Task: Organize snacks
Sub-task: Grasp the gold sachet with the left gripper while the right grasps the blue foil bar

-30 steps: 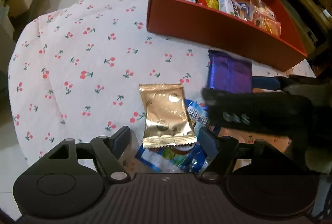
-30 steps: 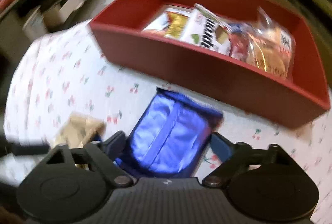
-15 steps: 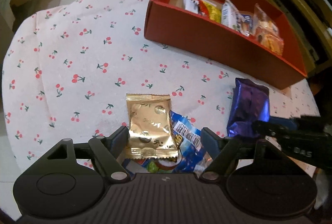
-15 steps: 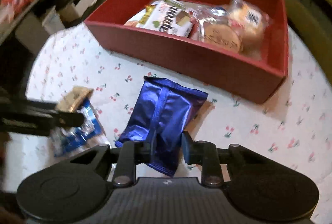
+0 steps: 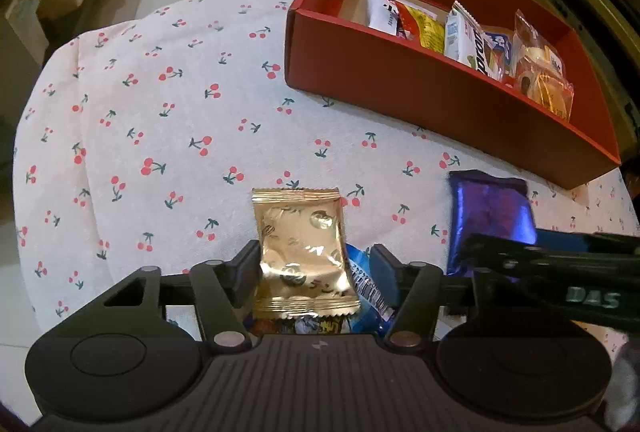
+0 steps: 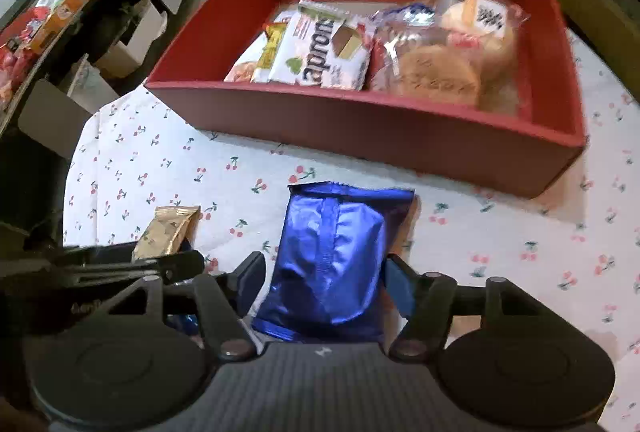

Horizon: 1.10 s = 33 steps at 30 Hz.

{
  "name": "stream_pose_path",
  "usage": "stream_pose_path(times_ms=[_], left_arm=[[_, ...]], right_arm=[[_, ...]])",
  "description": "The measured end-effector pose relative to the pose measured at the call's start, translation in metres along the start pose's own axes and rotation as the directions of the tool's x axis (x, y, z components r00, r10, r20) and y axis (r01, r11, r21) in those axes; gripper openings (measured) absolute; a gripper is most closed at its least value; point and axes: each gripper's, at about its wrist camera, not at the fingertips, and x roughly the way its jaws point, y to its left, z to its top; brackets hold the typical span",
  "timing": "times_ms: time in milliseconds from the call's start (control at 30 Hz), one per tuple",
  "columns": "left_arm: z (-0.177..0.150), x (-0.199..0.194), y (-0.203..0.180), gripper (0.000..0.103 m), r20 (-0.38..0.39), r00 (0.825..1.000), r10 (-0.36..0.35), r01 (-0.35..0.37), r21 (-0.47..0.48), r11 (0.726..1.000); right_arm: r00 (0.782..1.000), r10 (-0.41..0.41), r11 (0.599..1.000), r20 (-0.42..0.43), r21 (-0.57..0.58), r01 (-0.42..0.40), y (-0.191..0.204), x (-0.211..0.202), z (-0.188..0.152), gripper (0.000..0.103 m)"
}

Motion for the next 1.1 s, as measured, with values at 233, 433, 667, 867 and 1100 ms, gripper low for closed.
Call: stream_pose_path(times_ms=[233,433,667,867,1100], left_arm=[[-0.005,-0.004,0.003,0.063,-0.003,1.000,-0.017,0.017,0.012,1.000],[-0.007,-0.006,0.004,0.060,-0.010,1.000,-0.027,0.028,0.012,1.000],[-0.011,-0.007,0.002,0.059,-0.010,1.000,-0.013,0.013,0.002,1.000],[-0.010,-0.004,0.002,0.063,-0.008,1.000,-0.020,0.020,0.011,1.000],[-0.012,-0.004,0.002,0.068,-0.013,0.999,-0.034,0.035,0.026,0.999]], right_arm=[[0.990,-0.095,0.984,0.100,-0.139,0.109,0.018,0.009,-0.002,0.056],[0.993,-0.073,0.982,0.096,-0.170,0.088,0.003,-0.006,-0.011,0.039],[0.998,0.038,0.999,0.050,0.007,-0.039,-0.027,-0.017,-0.010,0.037],[0.995,-0.020,0.999,0.097,0.046,0.015,-0.004,-0.009,0.002,0.076],[0.973,-0.168,0.977,0.156,-0.105,0.186,0.027,0.014,-0.001,0.061]])
